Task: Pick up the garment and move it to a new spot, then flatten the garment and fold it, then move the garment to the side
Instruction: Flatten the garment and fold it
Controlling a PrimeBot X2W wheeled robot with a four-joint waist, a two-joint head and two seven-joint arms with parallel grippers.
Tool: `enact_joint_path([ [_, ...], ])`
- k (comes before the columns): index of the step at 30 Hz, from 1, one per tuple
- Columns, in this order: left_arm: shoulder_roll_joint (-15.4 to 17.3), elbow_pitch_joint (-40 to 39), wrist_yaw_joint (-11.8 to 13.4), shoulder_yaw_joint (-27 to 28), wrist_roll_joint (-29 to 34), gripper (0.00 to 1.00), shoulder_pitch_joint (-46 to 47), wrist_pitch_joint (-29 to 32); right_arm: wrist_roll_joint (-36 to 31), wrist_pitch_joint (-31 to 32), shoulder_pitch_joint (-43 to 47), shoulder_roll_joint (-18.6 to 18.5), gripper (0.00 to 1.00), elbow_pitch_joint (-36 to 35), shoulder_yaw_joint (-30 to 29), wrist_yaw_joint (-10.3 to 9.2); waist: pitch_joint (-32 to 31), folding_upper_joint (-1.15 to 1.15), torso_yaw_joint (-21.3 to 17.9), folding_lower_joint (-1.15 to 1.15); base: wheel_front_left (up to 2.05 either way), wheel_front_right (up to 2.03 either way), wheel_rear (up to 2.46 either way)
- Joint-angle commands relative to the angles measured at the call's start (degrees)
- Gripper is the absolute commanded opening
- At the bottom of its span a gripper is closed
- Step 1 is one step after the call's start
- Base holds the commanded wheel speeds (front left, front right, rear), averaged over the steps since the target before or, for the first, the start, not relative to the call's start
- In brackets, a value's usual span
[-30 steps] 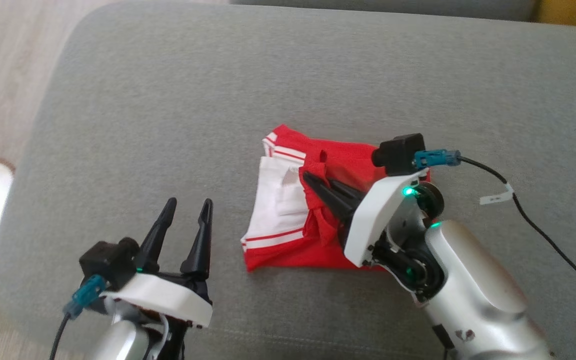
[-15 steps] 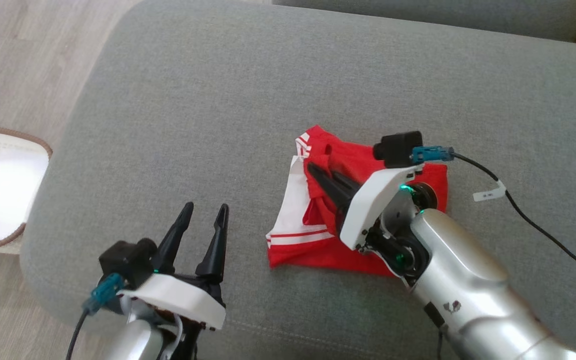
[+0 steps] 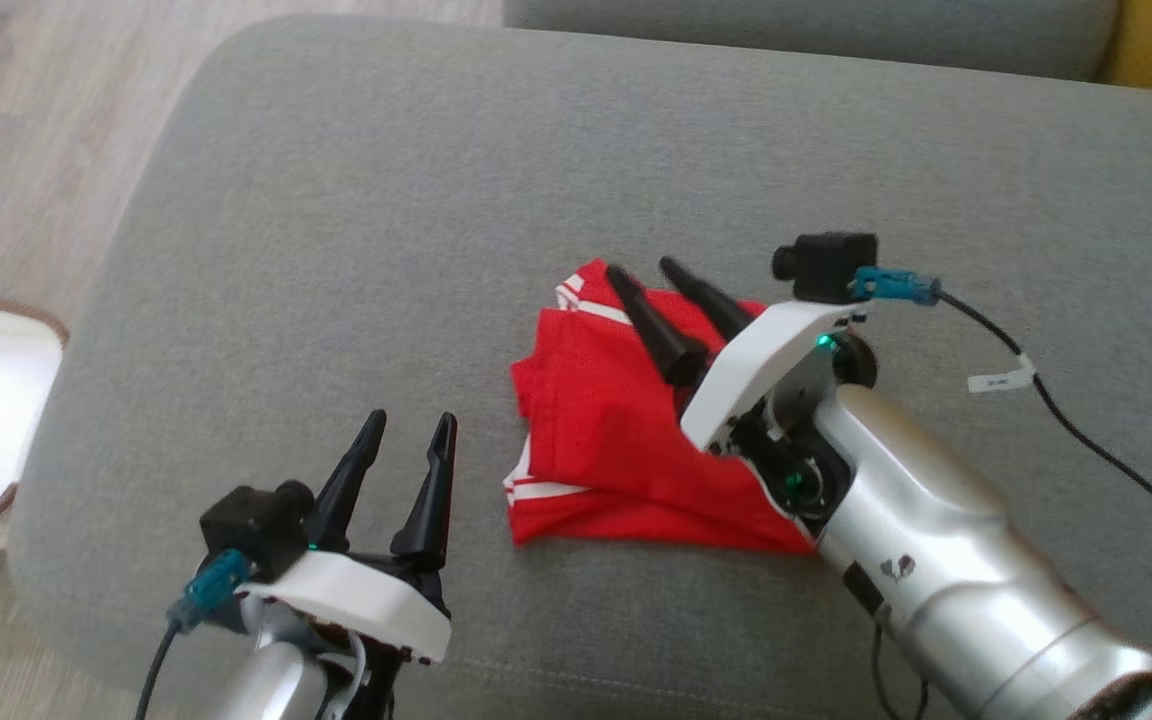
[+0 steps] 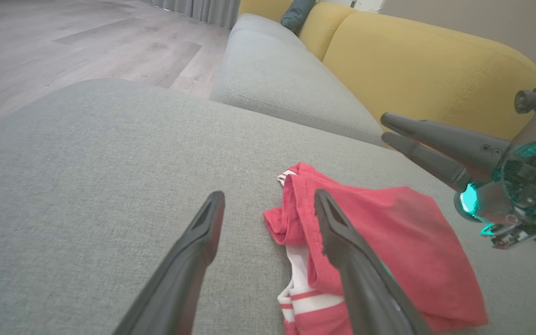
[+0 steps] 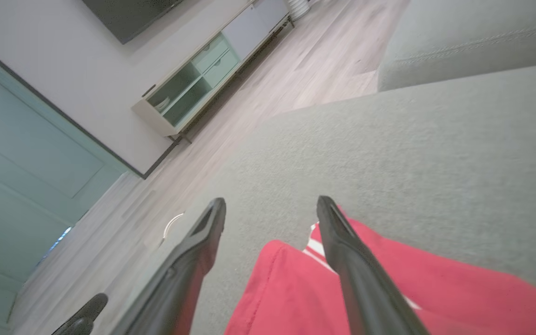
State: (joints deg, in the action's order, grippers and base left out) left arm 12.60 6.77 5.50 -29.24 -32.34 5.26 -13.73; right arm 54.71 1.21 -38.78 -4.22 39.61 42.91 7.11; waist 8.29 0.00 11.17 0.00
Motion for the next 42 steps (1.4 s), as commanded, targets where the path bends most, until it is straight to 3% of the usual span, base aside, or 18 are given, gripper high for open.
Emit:
enact_joint_path([
  [1,0.37,-1.56,0.03,1.7,0.11,1.0,1.78,-0.66,-0.53,-1.71,-2.36,1.34,1.0,-0.89,0.22,0.37,-0.31,0.0,-0.78,0.0,0.0,0.0,0.0],
  [12,-0.04,-0.42,2.32,3.68,1.45,1.0,3.47,-1.0,-11.52,-13.8,-3.66,1.34,1.0,8.91,-6.92,0.37,-2.09,0.0,-5.64,0.0,0.0,0.0,0.0],
  [18,-0.26,0.43,3.76,5.61,3.03,1.0,2.92,-1.2,-22.05,-16.12,-0.25,0.61,1.0,9.94,-15.33,0.37,-3.99,0.0,-7.68,0.0,0.0,0.0,0.0],
  [28,-1.95,-0.24,3.8,8.89,7.05,1.0,0.07,-1.26,-43.11,-16.2,18.43,1.12,1.0,-8.92,-34.39,0.37,-6.59,0.0,-8.96,0.0,0.0,0.0,0.0],
  [33,-3.18,-0.46,2.92,10.2,10.22,1.0,-2.28,-1.26,-41.84,-15.95,27.54,1.32,1.0,-17.24,-36.33,0.37,-7.6,0.0,-9.04,0.0,0.0,0.0,0.0],
  [42,-4.5,-0.48,1.76,11.55,13.27,1.0,-4.59,-1.27,-40.61,-14.1,33.61,1.34,1.0,-23.66,-36.63,0.37,-7.95,0.0,-9.31,0.0,0.0,0.0,0.0],
])
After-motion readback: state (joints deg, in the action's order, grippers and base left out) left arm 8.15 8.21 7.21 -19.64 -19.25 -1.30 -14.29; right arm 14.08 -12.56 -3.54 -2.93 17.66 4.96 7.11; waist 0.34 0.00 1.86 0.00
